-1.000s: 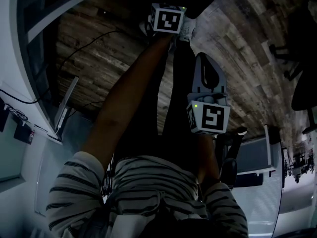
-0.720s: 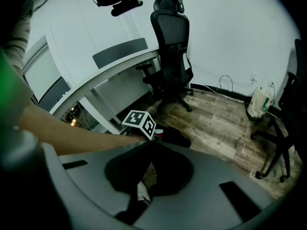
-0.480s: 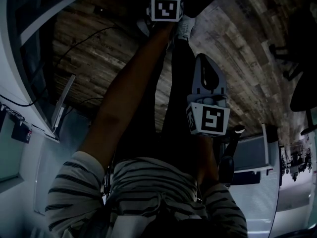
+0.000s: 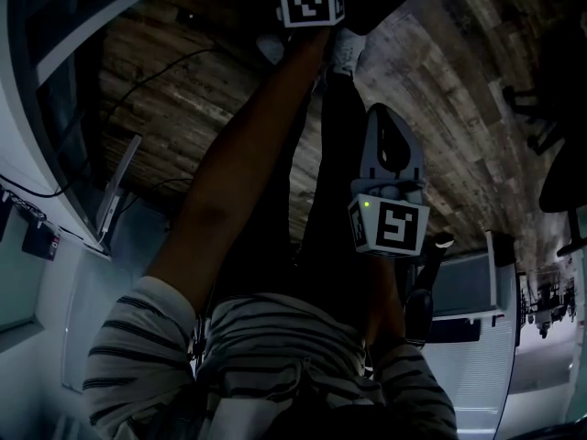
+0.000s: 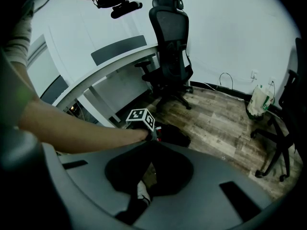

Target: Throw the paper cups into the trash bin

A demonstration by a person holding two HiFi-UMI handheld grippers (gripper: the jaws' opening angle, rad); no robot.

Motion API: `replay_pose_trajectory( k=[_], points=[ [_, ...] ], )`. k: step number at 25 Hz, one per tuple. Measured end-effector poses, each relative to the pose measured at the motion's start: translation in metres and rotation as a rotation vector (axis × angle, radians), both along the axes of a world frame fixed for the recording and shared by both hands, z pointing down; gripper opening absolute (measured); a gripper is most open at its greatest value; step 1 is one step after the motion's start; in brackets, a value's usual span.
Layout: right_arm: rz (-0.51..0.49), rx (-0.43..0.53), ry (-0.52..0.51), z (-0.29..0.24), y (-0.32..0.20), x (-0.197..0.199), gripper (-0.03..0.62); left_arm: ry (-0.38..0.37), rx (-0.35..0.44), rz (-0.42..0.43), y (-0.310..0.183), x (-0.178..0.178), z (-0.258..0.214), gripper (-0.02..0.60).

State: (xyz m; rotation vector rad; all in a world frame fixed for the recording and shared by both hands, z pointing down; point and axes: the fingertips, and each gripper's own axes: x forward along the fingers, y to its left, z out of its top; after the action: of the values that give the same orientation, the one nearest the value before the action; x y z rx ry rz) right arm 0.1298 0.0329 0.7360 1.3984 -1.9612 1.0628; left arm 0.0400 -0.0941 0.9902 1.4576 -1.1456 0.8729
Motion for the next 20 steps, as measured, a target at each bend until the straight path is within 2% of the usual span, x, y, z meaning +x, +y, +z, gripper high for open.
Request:
replay_pose_trajectory(
  k=[3, 12, 20],
  points=[
    [-0.005, -0.003, 0.000, 0.002, -0.001, -0.001, 0.009, 0.009, 0.029, -0.045, -0.010, -0.001, 0.007, 0.276],
    [-0.017, -0.014, -0.011, 0.004, -0.003, -0.011, 0.009, 0.040, -0.003, -0.094, -0.012, -0.002, 0.012, 0.276],
    [-0.013, -0.025, -0.024, 0.005, -0.009, -0.012, 0.009, 0.066, -0.018, -0.091, -0.018, 0.005, 0.014, 0.276]
  ],
)
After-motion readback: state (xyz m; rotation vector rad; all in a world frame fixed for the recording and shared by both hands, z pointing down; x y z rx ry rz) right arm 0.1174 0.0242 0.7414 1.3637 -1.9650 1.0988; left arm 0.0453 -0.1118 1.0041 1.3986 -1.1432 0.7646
